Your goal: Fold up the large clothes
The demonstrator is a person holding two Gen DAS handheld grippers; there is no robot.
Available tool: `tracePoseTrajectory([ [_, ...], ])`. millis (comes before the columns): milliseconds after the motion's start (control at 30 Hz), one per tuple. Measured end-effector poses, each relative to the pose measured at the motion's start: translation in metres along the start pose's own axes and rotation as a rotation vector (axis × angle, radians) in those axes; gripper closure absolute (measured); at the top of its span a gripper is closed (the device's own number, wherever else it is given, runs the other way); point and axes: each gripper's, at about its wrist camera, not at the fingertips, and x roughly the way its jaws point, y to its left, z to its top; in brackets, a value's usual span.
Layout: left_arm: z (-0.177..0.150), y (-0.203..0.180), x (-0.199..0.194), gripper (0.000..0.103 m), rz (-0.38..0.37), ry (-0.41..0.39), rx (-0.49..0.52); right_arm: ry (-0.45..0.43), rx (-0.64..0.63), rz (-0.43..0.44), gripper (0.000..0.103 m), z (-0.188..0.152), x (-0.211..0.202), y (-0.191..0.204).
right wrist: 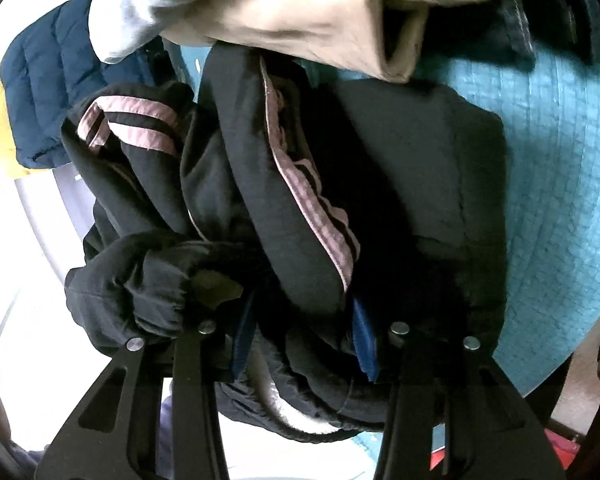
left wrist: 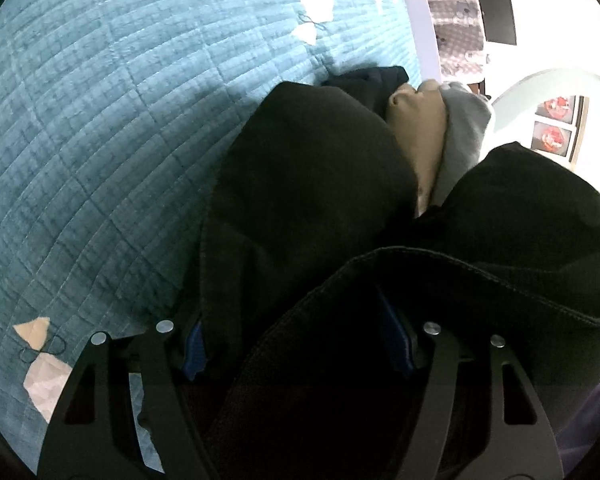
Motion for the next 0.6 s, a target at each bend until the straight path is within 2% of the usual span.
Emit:
tracePoseTrajectory([
  [33, 0.001, 0.000, 0.002, 0.035, 0.010, 0.005, 0.006, -0.006, 0.001, -0.004, 0.060, 0.003, 0.000, -0.003],
  [100, 0.006, 0.001, 0.006, 0.035, 0.037, 0.017, 0.011, -0.051, -0.033, -0.084, 0.054, 0.005, 0.003, -0.004],
  [133, 0.010, 0.001, 0.009, 0.033, 0.050, 0.027, 0.014, -0.074, -0.032, -0.116, 0.046, 0.007, 0.004, -0.006],
  [200, 0.022, 0.001, 0.014, 0.028, 0.097, 0.041, 0.029, -0.117, -0.022, -0.157, 0.040, 0.018, 0.003, -0.015],
  [267, 0.032, 0.002, 0.020, 0.011, 0.161, 0.058, 0.045, -0.162, -0.055, -0.210, 0.030, 0.026, 0.000, -0.015],
  [333, 0.039, 0.005, 0.030, 0.009, 0.145, 0.103, 0.043, -0.180, -0.056, -0.257, 0.023, 0.042, 0.002, -0.022],
  [400, 0.044, 0.009, 0.040, 0.003, 0.146, 0.132, 0.041, -0.176, -0.058, -0.284, 0.020, 0.057, 0.010, -0.028],
  [467, 0.046, 0.015, 0.047, 0.003, 0.124, 0.147, 0.025, -0.171, -0.061, -0.316, 0.009, 0.068, 0.018, -0.035],
  [533, 0.047, 0.020, 0.052, 0.003, 0.098, 0.146, 0.011, -0.161, -0.035, -0.285, 0.008, 0.079, 0.023, -0.051],
  [600, 0.048, 0.024, 0.057, 0.003, 0.070, 0.151, 0.004, -0.128, 0.015, -0.209, 0.007, 0.091, 0.027, -0.073],
])
